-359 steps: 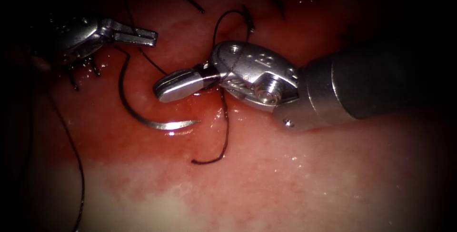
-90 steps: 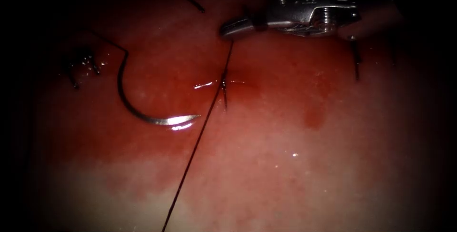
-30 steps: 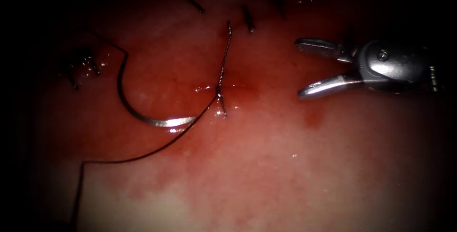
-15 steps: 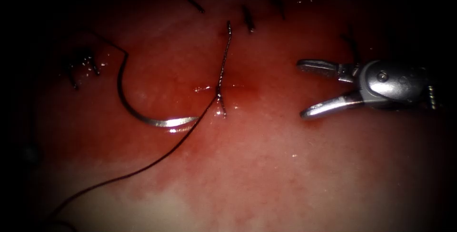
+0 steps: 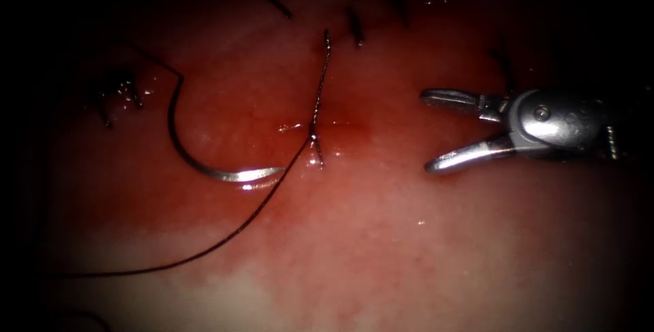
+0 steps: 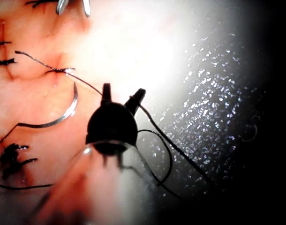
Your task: Wound Closure
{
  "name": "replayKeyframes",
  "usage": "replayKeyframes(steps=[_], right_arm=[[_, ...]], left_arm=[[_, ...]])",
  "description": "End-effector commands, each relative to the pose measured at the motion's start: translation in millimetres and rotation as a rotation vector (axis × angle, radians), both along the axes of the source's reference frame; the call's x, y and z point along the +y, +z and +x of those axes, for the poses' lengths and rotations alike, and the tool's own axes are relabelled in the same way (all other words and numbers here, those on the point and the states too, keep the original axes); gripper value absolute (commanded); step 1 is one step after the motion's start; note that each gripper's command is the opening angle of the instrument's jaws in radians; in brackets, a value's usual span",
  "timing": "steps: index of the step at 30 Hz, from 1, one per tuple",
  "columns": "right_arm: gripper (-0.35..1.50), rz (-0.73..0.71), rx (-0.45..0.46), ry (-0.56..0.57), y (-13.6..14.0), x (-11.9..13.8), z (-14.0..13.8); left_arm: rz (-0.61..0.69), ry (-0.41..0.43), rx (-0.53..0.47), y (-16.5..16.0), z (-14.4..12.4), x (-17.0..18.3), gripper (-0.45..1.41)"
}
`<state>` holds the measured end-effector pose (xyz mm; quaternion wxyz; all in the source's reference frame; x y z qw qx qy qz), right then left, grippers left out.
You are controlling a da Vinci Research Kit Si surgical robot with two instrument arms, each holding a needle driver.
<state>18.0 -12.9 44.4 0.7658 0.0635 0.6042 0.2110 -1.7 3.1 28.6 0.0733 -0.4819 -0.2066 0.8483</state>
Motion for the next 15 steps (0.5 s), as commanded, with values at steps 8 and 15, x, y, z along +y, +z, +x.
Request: replayKeyframes(steps=[8, 15], right_arm=[[0.93, 0.0, -0.008, -0.006, 0.7, -1.0, 1.0], [0.93, 0.0, -0.009, -0.008, 0.7, -1.0, 1.0]], left_arm=[[0.165, -0.138, 0.144, 5.3, -4.8, -3.4, 0.51], [0.155, -0.046, 0.292, 7.4, -7.1, -5.1, 0.51]])
